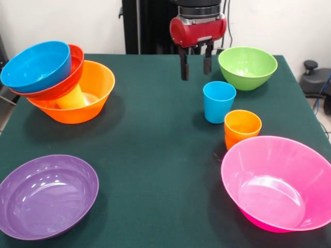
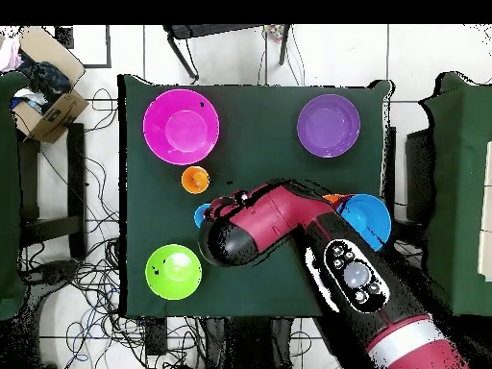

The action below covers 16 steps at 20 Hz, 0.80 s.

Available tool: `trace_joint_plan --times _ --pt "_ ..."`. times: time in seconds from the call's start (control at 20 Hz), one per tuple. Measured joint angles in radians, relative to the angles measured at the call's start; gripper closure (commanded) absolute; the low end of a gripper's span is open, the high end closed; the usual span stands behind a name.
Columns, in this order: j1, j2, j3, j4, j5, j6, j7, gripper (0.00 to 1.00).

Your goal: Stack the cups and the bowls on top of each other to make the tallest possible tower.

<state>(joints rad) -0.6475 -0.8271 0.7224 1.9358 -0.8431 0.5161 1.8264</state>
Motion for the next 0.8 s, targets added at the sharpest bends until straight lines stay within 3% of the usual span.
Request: trace_joint_plan --times 0.8 --pt "0.002 -0.036 -0.131 0.003 0.001 -0.017 0.021 0.00"
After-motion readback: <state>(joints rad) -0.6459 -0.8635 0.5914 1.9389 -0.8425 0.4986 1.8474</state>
